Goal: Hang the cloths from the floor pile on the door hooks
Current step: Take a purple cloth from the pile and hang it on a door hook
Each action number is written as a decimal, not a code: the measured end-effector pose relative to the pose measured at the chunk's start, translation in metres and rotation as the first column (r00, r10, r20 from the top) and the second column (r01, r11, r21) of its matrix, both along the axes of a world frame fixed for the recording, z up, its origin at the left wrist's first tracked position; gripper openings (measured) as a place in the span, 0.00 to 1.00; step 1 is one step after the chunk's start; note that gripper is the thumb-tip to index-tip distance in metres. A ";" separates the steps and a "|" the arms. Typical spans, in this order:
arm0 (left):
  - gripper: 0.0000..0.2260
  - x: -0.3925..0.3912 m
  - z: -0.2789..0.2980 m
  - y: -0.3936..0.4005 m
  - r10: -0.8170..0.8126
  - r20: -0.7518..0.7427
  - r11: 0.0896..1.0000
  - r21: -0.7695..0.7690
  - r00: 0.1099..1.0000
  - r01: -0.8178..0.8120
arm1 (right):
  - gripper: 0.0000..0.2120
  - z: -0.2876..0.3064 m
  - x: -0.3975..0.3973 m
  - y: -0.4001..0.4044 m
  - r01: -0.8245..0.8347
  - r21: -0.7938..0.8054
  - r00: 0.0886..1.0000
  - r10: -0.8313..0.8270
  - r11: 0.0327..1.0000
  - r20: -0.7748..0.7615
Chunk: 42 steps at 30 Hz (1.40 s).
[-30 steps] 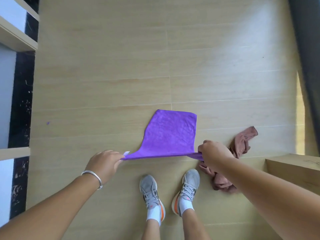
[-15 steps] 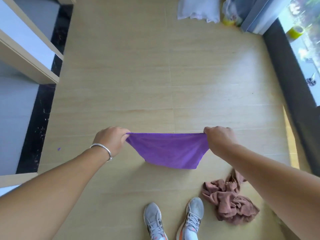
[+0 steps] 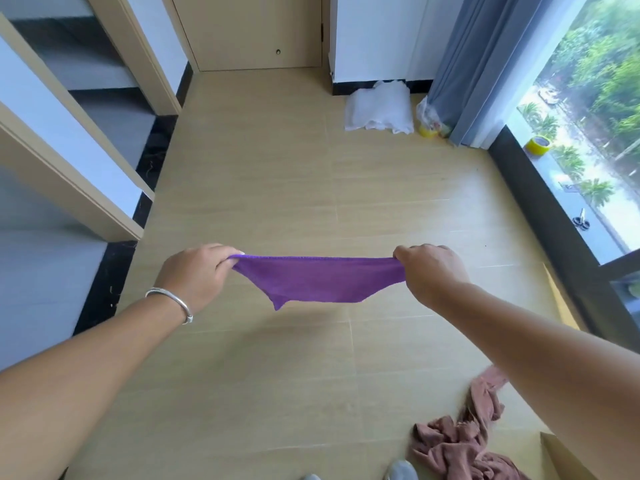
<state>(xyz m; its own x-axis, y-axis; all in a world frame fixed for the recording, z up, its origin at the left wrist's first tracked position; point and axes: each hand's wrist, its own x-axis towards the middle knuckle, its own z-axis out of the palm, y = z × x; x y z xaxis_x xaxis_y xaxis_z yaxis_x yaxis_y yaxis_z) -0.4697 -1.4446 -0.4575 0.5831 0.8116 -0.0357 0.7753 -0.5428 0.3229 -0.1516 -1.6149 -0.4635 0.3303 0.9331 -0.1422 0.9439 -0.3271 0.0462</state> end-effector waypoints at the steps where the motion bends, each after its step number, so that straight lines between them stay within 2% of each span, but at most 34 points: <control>1: 0.12 -0.008 -0.005 -0.007 -0.012 -0.005 1.000 -0.009 1.000 0.012 | 0.18 -0.008 -0.003 -0.006 -0.011 -0.004 1.000 0.011 1.000 -0.018; 4: 0.10 -0.033 -0.033 -0.035 -0.094 -0.025 0.995 -0.044 0.995 0.093 | 0.17 -0.044 -0.012 -0.027 -0.039 -0.035 0.997 0.036 0.999 -0.073; 7: 0.08 -0.058 -0.074 -0.070 -0.131 -0.070 0.982 -0.148 0.989 0.120 | 0.12 -0.090 -0.027 -0.056 -0.073 -0.095 0.988 0.059 0.993 -0.140; 10: 0.13 -0.080 -0.121 -0.106 -0.135 -0.084 0.960 -0.260 0.987 0.109 | 0.10 -0.140 -0.043 -0.086 -0.109 -0.180 0.977 0.072 0.978 -0.200; 14: 0.13 -0.101 -0.184 -0.150 -0.098 -0.091 0.925 -0.376 0.991 0.057 | 0.09 -0.199 -0.060 -0.124 -0.137 -0.286 0.963 0.060 0.948 -0.262; 18: 0.10 -0.113 -0.258 -0.187 -0.070 -0.136 0.879 -0.478 0.988 -0.004 | 0.08 -0.261 -0.071 -0.154 -0.140 -0.376 0.945 0.011 0.916 -0.326; 25: 0.14 -0.112 -0.365 -0.209 0.037 -0.114 0.843 -0.531 0.993 -0.092 | 0.11 -0.367 -0.078 -0.170 -0.063 -0.451 0.933 -0.108 0.890 -0.342; 29: 0.14 -0.101 -0.422 -0.183 0.163 -0.073 0.844 -0.506 0.984 -0.178 | 0.10 -0.427 -0.064 -0.131 0.014 -0.420 0.917 -0.178 0.908 -0.356; 34: 0.05 -0.073 -0.512 -0.101 0.335 0.023 0.863 -0.408 0.942 -0.297 | 0.06 -0.499 -0.028 -0.031 0.109 -0.245 0.891 -0.204 0.963 -0.405; 39: 0.04 -0.039 -0.595 0.007 0.362 0.104 0.893 -0.325 0.926 -0.312 | 0.01 -0.571 0.018 0.079 0.131 -0.109 0.881 -0.166 0.985 -0.443; 42: 0.06 -0.018 -0.651 0.057 0.328 0.064 0.914 -0.275 0.942 -0.299 | 0.08 -0.627 0.035 0.131 0.188 -0.062 0.873 -0.195 0.980 -0.446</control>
